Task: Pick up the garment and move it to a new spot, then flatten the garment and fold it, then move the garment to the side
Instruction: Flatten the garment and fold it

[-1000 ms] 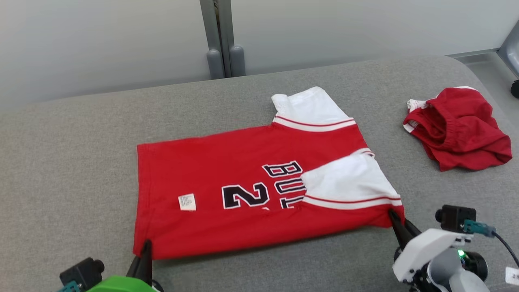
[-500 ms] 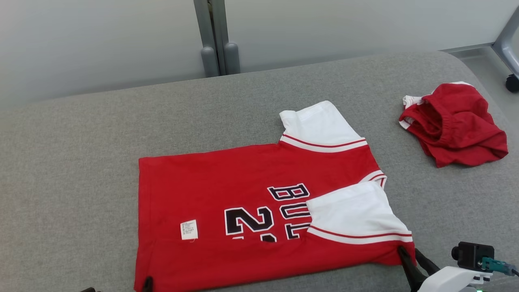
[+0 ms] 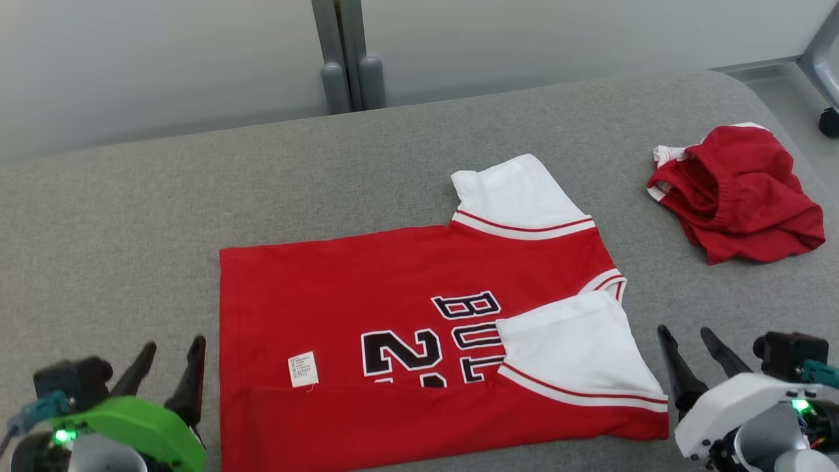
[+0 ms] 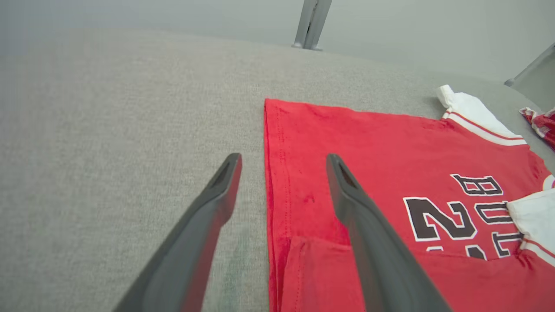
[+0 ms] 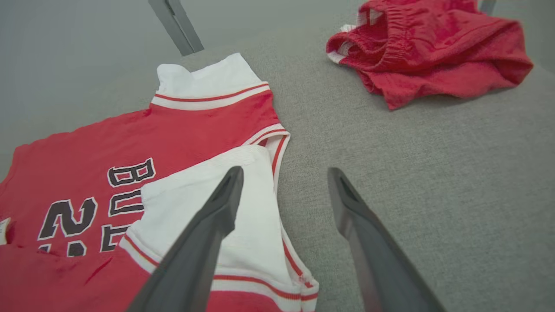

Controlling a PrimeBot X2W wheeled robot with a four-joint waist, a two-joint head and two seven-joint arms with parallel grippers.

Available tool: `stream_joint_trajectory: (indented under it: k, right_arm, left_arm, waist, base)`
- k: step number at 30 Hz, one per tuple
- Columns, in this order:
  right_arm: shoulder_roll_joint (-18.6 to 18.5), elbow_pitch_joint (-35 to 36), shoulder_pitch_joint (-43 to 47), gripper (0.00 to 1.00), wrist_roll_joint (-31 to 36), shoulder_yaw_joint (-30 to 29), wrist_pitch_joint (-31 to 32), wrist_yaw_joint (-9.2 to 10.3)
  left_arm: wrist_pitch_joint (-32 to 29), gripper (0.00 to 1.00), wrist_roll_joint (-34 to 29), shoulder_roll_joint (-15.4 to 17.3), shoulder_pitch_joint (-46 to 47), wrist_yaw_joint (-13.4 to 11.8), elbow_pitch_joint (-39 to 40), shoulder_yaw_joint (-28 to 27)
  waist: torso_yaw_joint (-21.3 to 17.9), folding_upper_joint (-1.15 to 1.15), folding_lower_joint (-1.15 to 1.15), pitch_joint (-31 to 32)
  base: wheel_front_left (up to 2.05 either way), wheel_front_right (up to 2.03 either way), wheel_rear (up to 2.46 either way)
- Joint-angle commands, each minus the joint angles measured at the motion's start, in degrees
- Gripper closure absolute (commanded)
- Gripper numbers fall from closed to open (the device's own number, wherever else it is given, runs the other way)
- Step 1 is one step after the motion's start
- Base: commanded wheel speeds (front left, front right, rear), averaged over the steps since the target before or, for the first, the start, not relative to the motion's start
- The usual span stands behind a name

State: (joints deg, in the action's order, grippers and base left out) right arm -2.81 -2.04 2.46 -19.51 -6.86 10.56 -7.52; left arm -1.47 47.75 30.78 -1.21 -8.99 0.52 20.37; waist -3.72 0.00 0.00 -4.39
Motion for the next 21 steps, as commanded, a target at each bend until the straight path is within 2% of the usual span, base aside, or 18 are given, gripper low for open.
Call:
stream_joint_trajectory:
  k: [1, 5, 9, 11, 15, 21]
  right_arm:
    - [-0.19, 0.81, -1.8, 0.0, 0.89, 0.47, 0.43, 0.07]
    - [-0.2, 1.91, -6.06, 0.0, 3.22, 2.62, 1.68, 0.07]
    - [-0.21, 2.3, -11.28, 0.0, 5.09, 5.84, 2.98, 0.07]
    - [-0.21, 2.04, -13.44, 0.0, 5.8, 7.12, 3.24, 0.07]
    - [-0.2, 1.45, -16.92, 0.0, 6.17, 9.18, 3.43, 0.07]
    - [-0.2, 0.31, -20.23, 0.0, 6.02, 11.23, 2.62, 0.07]
  left_arm:
    - [-1.2, 0.0, -0.83, 1.0, 3.4, 0.92, 0.48, 0.24]
    - [-6.22, 0.0, -4.29, 4.98, 12.53, 4.63, -1.15, 2.69]
    - [-12.73, 0.0, -6.49, 8.25, 22.96, 11.11, -5.2, 5.91]
    - [-15.25, 0.0, -7.19, 8.64, 27.01, 13.08, -7.44, 7.31]
    - [-18.72, 0.0, -7.21, 8.55, 33.38, 14.84, -12.04, 8.99]
    - [-20.59, 0.0, -5.9, 6.76, 37.31, 15.53, -18.99, 10.3]
  waist:
    - [-0.21, 0.0, 0.0, -0.83]
    - [-0.9, 0.0, 0.0, -2.93]
    - [-2.36, 0.0, 0.0, -6.38]
    - [-2.98, 0.0, 0.0, -7.91]
    - [-4.0, 0.0, 0.0, -11.13]
    - [-5.14, 0.0, 0.0, -14.94]
  base:
    - [0.0, 0.0, 0.0]
    - [0.0, 0.0, 0.0]
    - [0.0, 0.0, 0.0]
    - [0.0, 0.0, 0.0]
    - [0.0, 0.0, 0.0]
    - [0.0, 0.0, 0.0]
